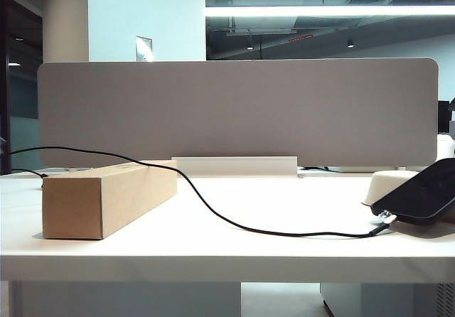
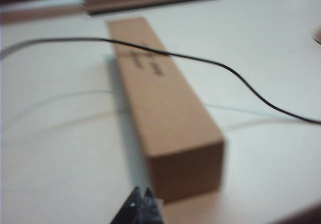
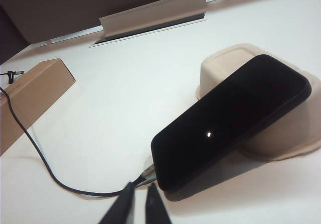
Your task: Pick up the charging cable and the phone, plug the charging cable into the charging port on the phone, and finally place them back on the table.
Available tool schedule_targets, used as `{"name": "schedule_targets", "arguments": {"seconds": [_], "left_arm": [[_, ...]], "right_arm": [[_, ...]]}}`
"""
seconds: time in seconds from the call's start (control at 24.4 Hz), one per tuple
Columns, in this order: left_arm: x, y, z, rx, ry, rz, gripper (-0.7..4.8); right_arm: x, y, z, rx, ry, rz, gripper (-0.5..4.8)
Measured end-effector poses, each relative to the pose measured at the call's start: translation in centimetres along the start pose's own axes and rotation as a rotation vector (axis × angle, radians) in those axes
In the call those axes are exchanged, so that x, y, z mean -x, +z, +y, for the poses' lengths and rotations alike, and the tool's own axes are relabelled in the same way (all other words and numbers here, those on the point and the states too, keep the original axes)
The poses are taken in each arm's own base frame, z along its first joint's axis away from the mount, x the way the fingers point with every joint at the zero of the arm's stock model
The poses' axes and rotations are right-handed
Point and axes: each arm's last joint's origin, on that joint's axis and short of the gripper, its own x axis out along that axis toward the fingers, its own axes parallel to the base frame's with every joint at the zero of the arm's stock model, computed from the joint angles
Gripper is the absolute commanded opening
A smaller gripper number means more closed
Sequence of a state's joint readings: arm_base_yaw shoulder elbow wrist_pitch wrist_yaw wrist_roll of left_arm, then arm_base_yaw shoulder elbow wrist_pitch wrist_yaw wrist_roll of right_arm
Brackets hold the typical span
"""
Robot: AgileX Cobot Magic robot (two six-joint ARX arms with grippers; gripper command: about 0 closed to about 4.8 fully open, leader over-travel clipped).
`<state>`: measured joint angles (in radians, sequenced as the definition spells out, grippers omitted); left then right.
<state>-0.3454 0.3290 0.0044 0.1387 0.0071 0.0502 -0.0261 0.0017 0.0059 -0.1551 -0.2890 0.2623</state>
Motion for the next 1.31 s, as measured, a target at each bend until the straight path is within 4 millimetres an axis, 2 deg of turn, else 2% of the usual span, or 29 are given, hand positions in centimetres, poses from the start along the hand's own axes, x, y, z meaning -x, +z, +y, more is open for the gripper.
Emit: {"name": "schedule_targets", "arguments": {"seconds": [0.2,0.33,0.61,1.31], "left_arm": [[1.5,0.9,2.8,0.039,0.253,-0.133,-0.06],[2.2,1.2,3.5,0.052,0.309,-0.184,-0.06],[2.8,0.9,3.5,0.053,0.324,-0.185,-0.06],[2.7,0.6,3.5,0.061,0.321,-0.151,-0.06]], "right_arm": [[0.0,0.0,0.0,0.0,0.001,0.0,0.52],[0.0,0.0,0.0,0.0,0.0,0.0,0.52],[0.0,0.0,0.0,0.0,0.0,0.0,0.52],[0.0,0.0,0.0,0.0,0.001,0.0,0.52]]}}
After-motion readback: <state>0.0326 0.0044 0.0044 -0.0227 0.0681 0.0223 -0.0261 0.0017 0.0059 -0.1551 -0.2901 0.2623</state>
